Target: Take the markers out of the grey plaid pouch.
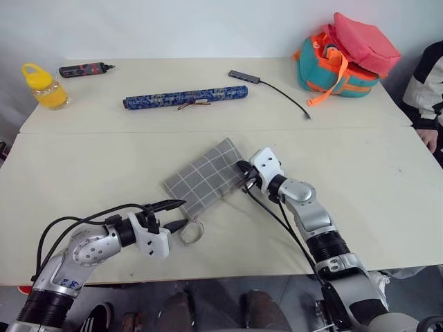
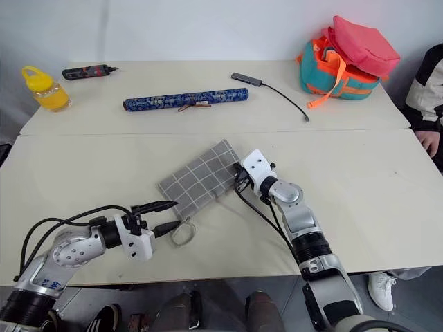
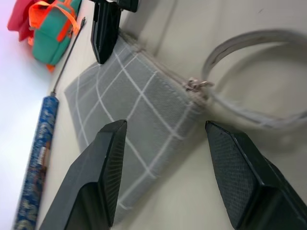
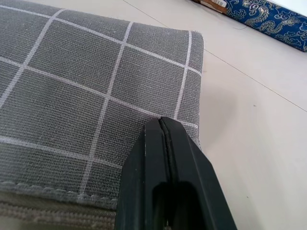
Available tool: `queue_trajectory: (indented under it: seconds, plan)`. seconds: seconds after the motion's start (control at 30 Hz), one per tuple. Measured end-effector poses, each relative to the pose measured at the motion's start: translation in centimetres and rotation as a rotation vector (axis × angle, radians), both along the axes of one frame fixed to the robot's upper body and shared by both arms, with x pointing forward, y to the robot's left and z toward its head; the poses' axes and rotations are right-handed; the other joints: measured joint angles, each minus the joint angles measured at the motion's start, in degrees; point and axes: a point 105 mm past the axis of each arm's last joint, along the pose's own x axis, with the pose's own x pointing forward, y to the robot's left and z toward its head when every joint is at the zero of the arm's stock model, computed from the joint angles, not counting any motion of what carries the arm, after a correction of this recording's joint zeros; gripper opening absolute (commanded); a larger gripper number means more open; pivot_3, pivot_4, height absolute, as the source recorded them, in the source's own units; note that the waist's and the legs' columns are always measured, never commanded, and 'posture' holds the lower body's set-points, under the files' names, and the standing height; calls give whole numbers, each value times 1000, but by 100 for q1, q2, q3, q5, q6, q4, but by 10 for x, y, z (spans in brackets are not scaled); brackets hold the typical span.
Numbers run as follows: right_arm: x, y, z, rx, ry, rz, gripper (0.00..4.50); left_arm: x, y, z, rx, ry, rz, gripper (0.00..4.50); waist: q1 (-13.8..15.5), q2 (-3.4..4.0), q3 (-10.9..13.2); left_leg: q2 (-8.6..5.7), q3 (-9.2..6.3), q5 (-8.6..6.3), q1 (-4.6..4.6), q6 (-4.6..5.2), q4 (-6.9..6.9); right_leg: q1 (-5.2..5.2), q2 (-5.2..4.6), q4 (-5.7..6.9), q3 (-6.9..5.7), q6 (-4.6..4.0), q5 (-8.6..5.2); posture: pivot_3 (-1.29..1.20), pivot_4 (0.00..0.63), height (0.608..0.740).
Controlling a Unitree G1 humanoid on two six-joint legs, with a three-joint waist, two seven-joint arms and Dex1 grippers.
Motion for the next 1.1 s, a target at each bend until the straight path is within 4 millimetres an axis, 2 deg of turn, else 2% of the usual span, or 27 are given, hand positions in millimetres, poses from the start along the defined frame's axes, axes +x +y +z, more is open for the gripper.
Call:
queue_trajectory:
  seconds: [0.37,0.47,0.7,0.87,0.97,1.1]
  plan:
    - [-2,0,0,7,7,-1,0,22,-7,3,30,-91,51,2755,10,0,0,5,39,6,1,0,2,-2,0,8,2,0,0,0,150,740]
    - [-2,0,0,7,8,-1,0,26,-8,3,17,-86,63,2217,10,0,0,5,40,7,2,-2,3,-2,0,10,3,0,0,0,150,740]
    - [-2,0,-1,6,12,-2,0,31,-9,9,-27,-84,94,71,18,18,-11,3,42,7,4,-1,5,-1,-2,11,4,0,0,0,150,740]
    - [-5,1,0,21,28,21,0,30,-4,12,-66,-74,122,30,14,20,-12,3,44,5,5,-1,5,-2,-1,10,6,1,0,0,150,740]
    - [-14,-3,10,105,81,91,614,30,-4,13,-77,-64,124,0,21,20,-12,5,45,4,2,-1,4,-4,0,8,6,2,1,0,150,740]
    - [-37,-3,38,277,173,234,1984,29,-5,13,-69,-65,119,0,35,20,-12,11,43,1,0,2,1,-5,0,5,7,3,1,0,150,740]
